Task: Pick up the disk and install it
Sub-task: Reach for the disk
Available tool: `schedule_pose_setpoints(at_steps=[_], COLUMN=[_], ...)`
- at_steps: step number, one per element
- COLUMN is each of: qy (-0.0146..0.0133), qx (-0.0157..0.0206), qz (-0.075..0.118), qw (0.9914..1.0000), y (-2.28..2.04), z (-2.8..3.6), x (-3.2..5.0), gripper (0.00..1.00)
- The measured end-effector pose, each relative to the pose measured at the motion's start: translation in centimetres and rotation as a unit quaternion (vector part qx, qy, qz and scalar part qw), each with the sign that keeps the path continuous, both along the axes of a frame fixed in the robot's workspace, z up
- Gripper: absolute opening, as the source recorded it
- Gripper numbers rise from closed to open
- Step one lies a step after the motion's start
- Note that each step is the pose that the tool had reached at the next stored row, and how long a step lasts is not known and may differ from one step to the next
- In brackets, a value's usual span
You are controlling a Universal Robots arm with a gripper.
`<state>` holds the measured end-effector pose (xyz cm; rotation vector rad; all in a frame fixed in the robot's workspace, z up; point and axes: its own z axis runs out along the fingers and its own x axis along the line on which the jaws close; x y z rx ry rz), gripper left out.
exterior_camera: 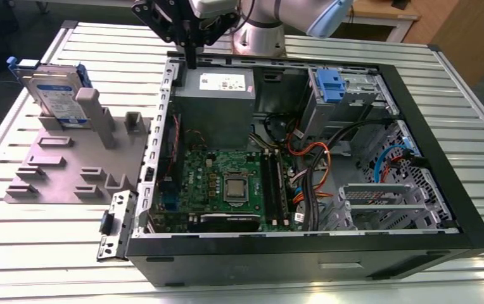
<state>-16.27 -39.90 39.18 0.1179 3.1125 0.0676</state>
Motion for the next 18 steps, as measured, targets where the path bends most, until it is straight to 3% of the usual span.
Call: schedule_pose_setpoints(at_steps=[18], qy=[0.0000], qx=[0.0000], qz=[0.000], qw=[1.00000], y=[0.00], z=[-0.02], x=[-0.67], gripper=[0.11])
